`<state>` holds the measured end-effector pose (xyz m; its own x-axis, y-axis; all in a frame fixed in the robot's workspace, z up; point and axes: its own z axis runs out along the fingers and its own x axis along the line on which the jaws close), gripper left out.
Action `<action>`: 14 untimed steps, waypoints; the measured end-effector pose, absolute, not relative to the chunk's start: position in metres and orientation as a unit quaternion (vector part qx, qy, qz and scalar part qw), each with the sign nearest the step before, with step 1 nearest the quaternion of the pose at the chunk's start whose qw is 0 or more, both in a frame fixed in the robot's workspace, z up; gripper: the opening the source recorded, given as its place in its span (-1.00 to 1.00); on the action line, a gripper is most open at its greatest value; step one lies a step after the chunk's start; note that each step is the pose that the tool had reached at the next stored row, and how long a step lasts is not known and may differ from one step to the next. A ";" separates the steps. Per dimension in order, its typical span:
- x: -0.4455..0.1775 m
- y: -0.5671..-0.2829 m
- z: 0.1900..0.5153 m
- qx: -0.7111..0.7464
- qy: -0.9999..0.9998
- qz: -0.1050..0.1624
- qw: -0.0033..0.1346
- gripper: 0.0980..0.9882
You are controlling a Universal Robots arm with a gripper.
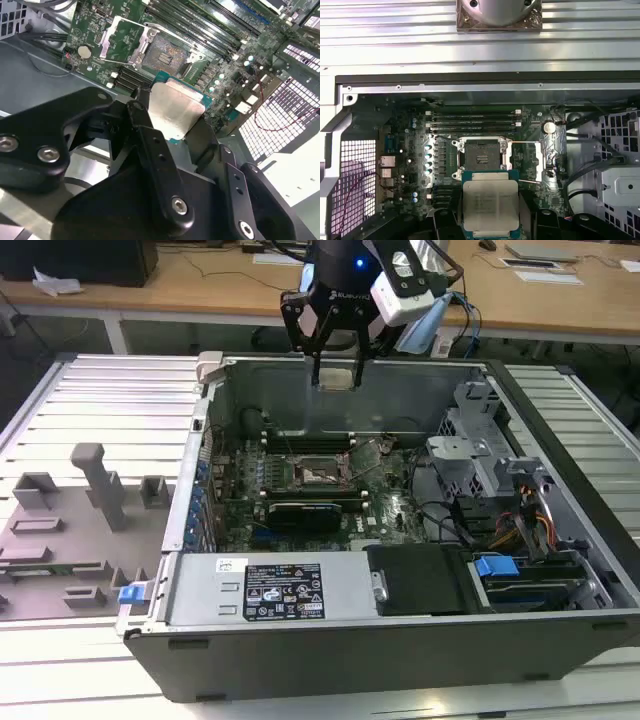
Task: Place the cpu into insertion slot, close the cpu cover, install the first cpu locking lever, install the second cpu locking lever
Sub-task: 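Place the cpu into insertion slot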
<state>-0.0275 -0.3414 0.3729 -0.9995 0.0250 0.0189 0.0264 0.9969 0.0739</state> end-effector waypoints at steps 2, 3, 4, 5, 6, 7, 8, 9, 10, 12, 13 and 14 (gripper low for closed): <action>-0.027 -0.341 0.373 -0.013 -0.999 -0.037 0.009 0.00; -0.027 -0.341 0.373 -0.013 -0.999 -0.037 0.009 0.00; -0.027 -0.341 0.373 -0.013 -0.999 -0.037 0.009 0.00; -0.027 -0.341 0.373 -0.013 -0.999 -0.037 0.009 0.00; -0.027 -0.341 0.373 -0.013 -0.999 -0.037 0.009 0.00; -0.027 -0.341 0.372 -0.013 -0.999 -0.037 0.009 0.00; -0.027 -0.341 0.372 -0.013 -0.999 -0.037 0.009 0.00; -0.027 -0.341 0.371 -0.013 -0.999 -0.037 0.009 0.00; -0.027 -0.341 0.370 -0.013 -0.999 -0.037 0.009 0.00; -0.027 -0.341 0.369 -0.013 -0.999 -0.037 0.009 0.00; -0.027 -0.341 0.367 -0.013 -0.999 -0.037 0.009 0.00; -0.027 -0.341 0.367 -0.013 -0.999 -0.037 0.009 0.00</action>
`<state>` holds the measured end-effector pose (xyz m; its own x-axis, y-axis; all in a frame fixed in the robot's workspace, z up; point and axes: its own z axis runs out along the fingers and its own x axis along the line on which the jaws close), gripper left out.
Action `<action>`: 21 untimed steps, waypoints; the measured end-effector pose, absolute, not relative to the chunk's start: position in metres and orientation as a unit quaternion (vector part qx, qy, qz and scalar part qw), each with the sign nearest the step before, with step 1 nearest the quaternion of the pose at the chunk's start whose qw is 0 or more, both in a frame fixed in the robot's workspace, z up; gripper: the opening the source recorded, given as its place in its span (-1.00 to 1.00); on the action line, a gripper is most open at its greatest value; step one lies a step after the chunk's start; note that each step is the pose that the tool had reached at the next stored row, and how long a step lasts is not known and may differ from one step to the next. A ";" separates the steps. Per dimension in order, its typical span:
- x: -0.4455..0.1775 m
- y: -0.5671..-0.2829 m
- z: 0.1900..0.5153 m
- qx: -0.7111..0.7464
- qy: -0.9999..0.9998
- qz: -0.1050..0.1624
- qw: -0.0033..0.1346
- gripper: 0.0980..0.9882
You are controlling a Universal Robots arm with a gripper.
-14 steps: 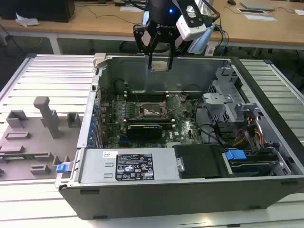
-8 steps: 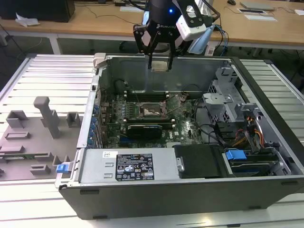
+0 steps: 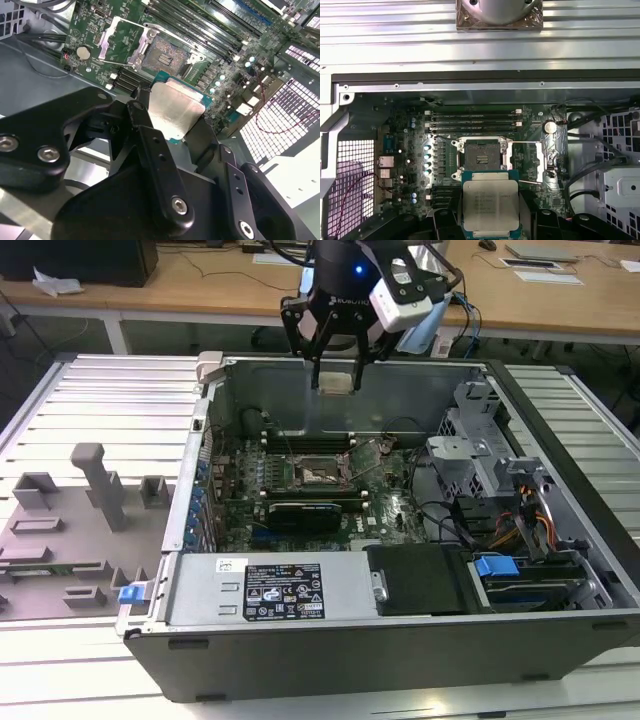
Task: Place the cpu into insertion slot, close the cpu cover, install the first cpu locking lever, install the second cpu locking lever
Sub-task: 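Place the cpu into insertion slot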
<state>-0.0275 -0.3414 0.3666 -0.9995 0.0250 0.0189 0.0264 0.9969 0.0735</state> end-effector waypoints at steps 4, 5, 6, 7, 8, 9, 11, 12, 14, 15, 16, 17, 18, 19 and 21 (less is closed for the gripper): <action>-0.027 -0.341 0.362 -0.013 -0.999 -0.037 0.009 0.00; -0.027 -0.341 0.360 -0.013 -0.999 -0.037 0.009 0.00; -0.027 -0.341 0.359 -0.013 -0.999 -0.037 0.009 0.00; -0.027 -0.341 0.359 -0.013 -0.999 -0.037 0.009 0.00; -0.027 -0.341 0.359 -0.013 -0.999 -0.037 0.009 0.00; -0.027 -0.341 0.357 -0.013 -0.999 -0.037 0.009 0.00; -0.027 -0.341 0.356 -0.013 -0.999 -0.037 0.009 0.00; -0.027 -0.341 0.355 -0.013 -0.999 -0.037 0.009 0.00; -0.027 -0.341 0.354 -0.013 -0.999 -0.037 0.009 0.00; -0.027 -0.341 0.353 -0.013 -0.999 -0.037 0.009 0.00; -0.027 -0.341 0.352 -0.013 -0.999 -0.037 0.009 0.00; -0.027 -0.341 0.351 -0.013 -0.999 -0.037 0.009 0.00; -0.027 -0.341 0.349 -0.013 -0.999 -0.037 0.009 0.00; -0.027 -0.341 0.347 -0.013 -0.999 -0.037 0.009 0.00; -0.027 -0.341 0.343 -0.013 -0.999 -0.037 0.009 0.00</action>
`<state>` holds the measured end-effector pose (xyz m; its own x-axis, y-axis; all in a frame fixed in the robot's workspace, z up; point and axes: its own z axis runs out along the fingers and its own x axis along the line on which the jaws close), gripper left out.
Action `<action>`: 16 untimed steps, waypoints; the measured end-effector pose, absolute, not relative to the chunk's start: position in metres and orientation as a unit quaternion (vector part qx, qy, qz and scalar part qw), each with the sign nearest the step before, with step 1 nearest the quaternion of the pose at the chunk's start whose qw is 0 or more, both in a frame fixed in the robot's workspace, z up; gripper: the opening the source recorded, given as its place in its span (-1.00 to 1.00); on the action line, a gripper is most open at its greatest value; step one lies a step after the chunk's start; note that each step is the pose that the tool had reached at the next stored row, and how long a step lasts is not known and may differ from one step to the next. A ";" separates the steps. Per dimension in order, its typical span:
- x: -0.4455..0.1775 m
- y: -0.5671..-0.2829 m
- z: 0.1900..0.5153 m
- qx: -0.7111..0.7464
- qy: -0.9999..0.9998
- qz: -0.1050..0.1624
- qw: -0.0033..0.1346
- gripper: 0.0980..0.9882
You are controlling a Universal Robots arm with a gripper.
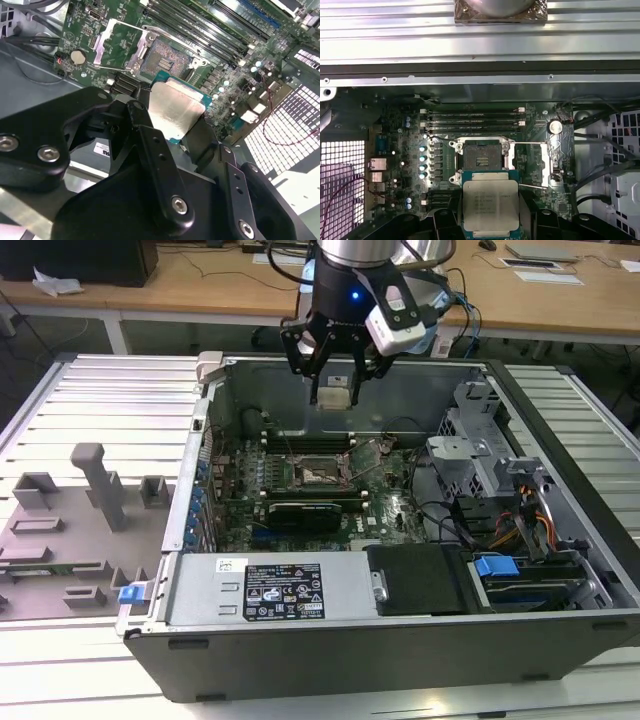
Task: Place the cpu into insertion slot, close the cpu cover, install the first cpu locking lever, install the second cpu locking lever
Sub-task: 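Place the cpu into insertion slot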
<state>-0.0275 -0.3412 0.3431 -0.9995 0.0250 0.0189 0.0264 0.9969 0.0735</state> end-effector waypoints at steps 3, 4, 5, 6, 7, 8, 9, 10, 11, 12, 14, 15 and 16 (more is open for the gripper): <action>-0.027 -0.341 0.339 -0.013 -0.999 -0.037 0.009 0.00; -0.027 -0.341 0.338 -0.013 -0.999 -0.037 0.009 0.00; -0.027 -0.341 0.337 -0.013 -0.999 -0.037 0.009 0.00; -0.027 -0.341 0.336 -0.013 -0.999 -0.037 0.009 0.00; -0.027 -0.341 0.334 -0.013 -0.999 -0.037 0.009 0.00; -0.027 -0.341 0.333 -0.013 -0.999 -0.037 0.009 0.00; -0.027 -0.341 0.332 -0.013 -0.999 -0.037 0.009 0.00; -0.027 -0.341 0.331 -0.013 -0.999 -0.037 0.009 0.00; -0.027 -0.341 0.330 -0.013 -0.999 -0.037 0.009 0.00; -0.027 -0.341 0.329 -0.013 -0.999 -0.037 0.009 0.00; -0.027 -0.341 0.327 -0.013 -0.999 -0.037 0.009 0.00; -0.027 -0.341 0.326 -0.013 -0.999 -0.037 0.009 0.00; -0.027 -0.341 0.325 -0.013 -0.999 -0.037 0.009 0.00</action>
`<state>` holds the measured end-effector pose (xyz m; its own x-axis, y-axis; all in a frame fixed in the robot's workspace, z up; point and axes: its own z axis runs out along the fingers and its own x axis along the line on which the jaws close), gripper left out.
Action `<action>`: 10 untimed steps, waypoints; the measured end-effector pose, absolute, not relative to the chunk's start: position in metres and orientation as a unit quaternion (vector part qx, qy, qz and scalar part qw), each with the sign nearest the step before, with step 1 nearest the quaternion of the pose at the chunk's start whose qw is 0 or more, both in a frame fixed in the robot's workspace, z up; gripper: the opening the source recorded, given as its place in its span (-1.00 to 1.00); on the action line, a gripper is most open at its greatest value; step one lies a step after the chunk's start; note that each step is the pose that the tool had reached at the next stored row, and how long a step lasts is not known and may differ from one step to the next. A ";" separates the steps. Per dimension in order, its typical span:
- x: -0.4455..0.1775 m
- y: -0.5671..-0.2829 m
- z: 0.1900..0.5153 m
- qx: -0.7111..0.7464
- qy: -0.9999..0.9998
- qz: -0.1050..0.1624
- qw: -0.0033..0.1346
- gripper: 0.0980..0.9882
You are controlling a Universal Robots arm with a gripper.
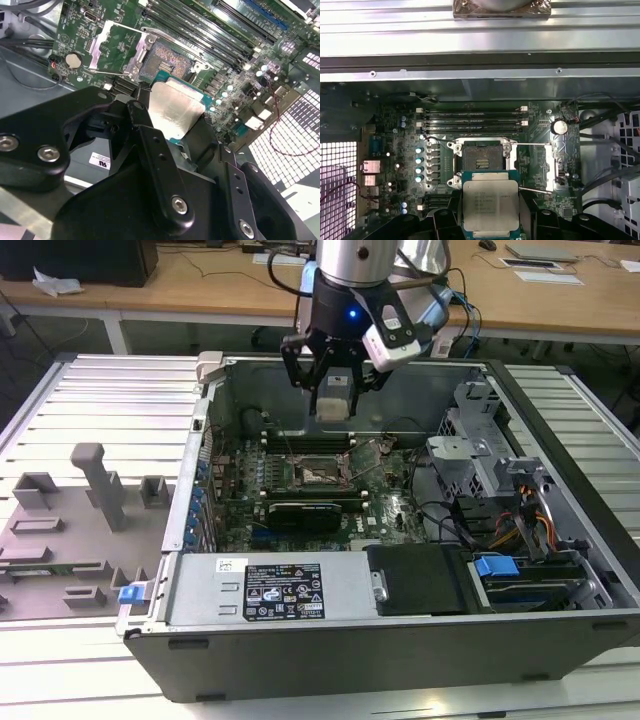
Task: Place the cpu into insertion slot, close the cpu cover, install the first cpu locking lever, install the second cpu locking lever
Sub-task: 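Place the cpu into insertion slot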
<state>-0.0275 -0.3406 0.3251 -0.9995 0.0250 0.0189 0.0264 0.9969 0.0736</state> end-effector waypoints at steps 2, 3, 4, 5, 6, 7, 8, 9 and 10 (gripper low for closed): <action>-0.027 -0.340 0.323 -0.013 -0.999 -0.037 0.009 0.00; -0.027 -0.340 0.321 -0.013 -0.999 -0.037 0.009 0.00; -0.027 -0.340 0.320 -0.013 -0.999 -0.037 0.009 0.00; -0.027 -0.340 0.319 -0.013 -0.999 -0.037 0.009 0.00; -0.027 -0.340 0.318 -0.013 -0.999 -0.037 0.009 0.00; -0.027 -0.340 0.316 -0.013 -0.999 -0.037 0.009 0.00; -0.027 -0.340 0.315 -0.013 -0.999 -0.037 0.009 0.00; -0.027 -0.340 0.312 -0.013 -0.999 -0.037 0.009 0.00; -0.027 -0.340 0.309 -0.013 -0.999 -0.037 0.009 0.00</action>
<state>-0.0275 -0.3402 0.3090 -0.9995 0.0250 0.0189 0.0264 0.9969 0.0735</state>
